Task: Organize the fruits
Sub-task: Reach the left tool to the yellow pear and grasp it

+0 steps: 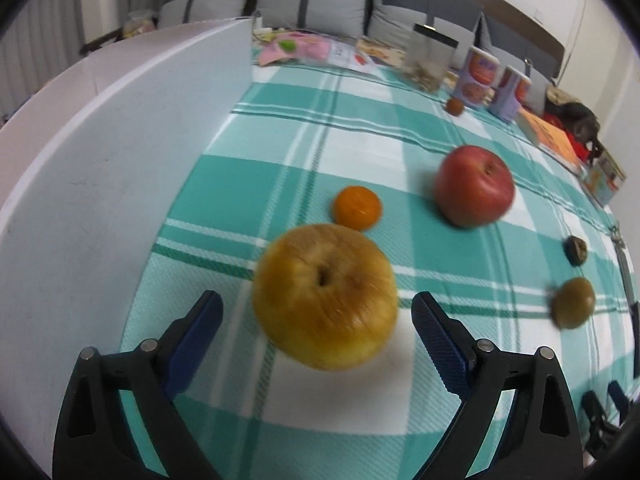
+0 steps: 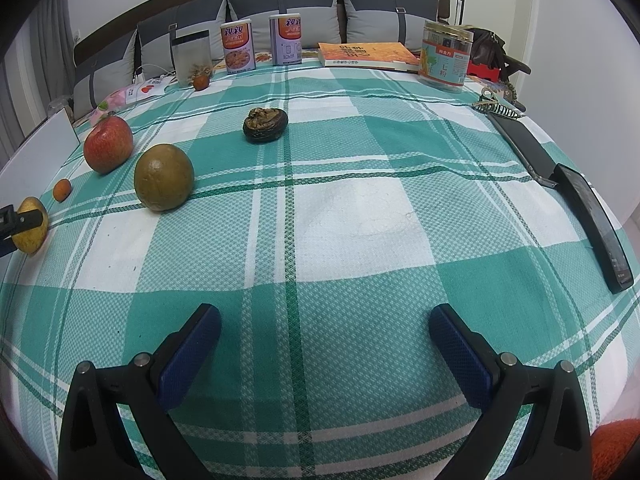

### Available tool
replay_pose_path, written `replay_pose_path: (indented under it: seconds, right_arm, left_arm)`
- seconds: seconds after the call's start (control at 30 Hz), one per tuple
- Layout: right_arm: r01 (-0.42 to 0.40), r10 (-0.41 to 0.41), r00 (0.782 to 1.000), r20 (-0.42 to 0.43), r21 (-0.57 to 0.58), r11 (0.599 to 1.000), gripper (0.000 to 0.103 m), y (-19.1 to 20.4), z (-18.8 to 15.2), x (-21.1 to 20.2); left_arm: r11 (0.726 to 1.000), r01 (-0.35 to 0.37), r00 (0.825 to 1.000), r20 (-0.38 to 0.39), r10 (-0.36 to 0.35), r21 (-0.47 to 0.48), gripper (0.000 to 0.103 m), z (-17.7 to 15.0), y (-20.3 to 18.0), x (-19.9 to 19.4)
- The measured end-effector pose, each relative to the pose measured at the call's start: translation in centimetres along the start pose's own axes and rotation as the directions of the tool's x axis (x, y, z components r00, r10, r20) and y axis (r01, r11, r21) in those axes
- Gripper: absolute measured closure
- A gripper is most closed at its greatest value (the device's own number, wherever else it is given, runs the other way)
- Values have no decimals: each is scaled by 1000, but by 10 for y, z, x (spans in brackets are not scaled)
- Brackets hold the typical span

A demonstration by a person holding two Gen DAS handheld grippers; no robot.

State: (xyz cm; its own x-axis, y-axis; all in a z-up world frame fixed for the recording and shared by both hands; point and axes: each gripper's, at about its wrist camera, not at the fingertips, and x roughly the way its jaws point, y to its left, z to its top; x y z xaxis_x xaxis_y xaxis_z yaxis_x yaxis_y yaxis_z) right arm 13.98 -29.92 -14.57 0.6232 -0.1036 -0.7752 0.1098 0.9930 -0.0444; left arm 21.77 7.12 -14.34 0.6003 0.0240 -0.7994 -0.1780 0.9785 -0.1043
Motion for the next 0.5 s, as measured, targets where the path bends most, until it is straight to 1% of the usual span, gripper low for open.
replay_pose_path:
  seconds: [0.03, 0.13, 0.17, 0.23, 0.33, 0.4, 0.5]
  right_arm:
    - [0, 0, 1000, 0, 0, 1000, 0, 0, 0, 0]
    - [0, 0, 1000, 0, 0, 1000, 0, 0, 0, 0]
    - [0, 0, 1000, 0, 0, 1000, 0, 0, 0, 0]
    - [0, 0, 1000, 0, 0, 1000, 0, 0, 0, 0]
    - [1, -1, 1000, 0, 0, 1000, 0, 0, 0, 0]
    - [1, -1, 1000, 0, 0, 1000, 0, 0, 0, 0]
    - [1, -1, 1000, 0, 0, 1000, 0, 0, 0, 0]
  left_arm:
    - [1000, 24, 1000, 4, -24, 11, 33, 0, 0, 1]
    - [998, 16, 1000, -1, -16, 59, 34, 0, -3, 1]
    - [997, 26, 1000, -8, -26, 70, 34, -2, -4, -1]
    - [994, 72, 997, -24, -70, 81, 34, -8, -6, -10]
    - [977, 133, 991, -33, -129, 167, 34, -22, -17, -32]
    - [962, 176, 984, -55, -168, 211, 34, -33, -23, -43]
    - [953, 188, 982, -74, -175, 236, 34, -46, -28, -47]
